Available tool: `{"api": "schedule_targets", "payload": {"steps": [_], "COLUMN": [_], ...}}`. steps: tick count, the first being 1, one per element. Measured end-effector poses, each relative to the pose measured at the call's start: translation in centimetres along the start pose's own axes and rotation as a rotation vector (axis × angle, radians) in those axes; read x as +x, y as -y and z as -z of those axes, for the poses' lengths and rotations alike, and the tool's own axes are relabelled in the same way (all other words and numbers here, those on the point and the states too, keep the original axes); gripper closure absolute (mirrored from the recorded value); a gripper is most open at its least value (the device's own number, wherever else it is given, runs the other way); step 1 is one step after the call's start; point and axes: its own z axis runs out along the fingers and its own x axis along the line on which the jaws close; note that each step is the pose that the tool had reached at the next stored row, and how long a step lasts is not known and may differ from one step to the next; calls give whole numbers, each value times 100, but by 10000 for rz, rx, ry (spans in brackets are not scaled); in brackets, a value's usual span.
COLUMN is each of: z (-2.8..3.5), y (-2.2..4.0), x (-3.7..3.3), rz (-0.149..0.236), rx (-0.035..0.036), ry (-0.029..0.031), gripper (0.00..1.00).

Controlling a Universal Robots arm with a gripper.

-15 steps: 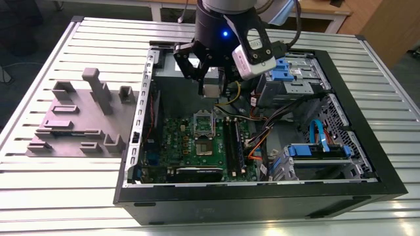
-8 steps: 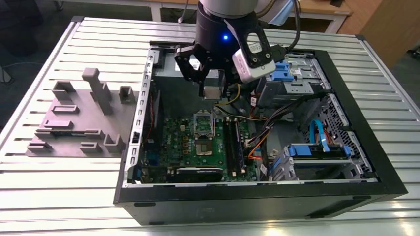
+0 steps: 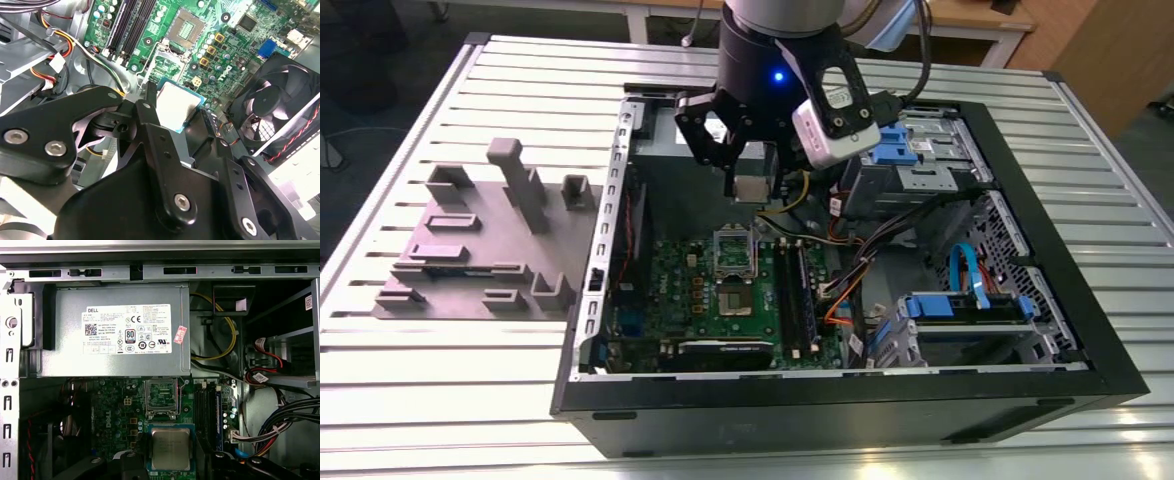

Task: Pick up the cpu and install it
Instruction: 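Place the cpu into insertion slot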

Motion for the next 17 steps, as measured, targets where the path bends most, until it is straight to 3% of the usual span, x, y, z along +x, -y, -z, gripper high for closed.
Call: {"api": "schedule_targets", "payload": {"steps": [4, 12, 17], "z": [-19, -150, -237], "y": [1, 68, 76], "x": [0, -7, -40], "rz": [0, -10, -76], "rx": [-5, -2, -1], "ry": [2, -1, -6], "gripper": [53, 53, 53]}}
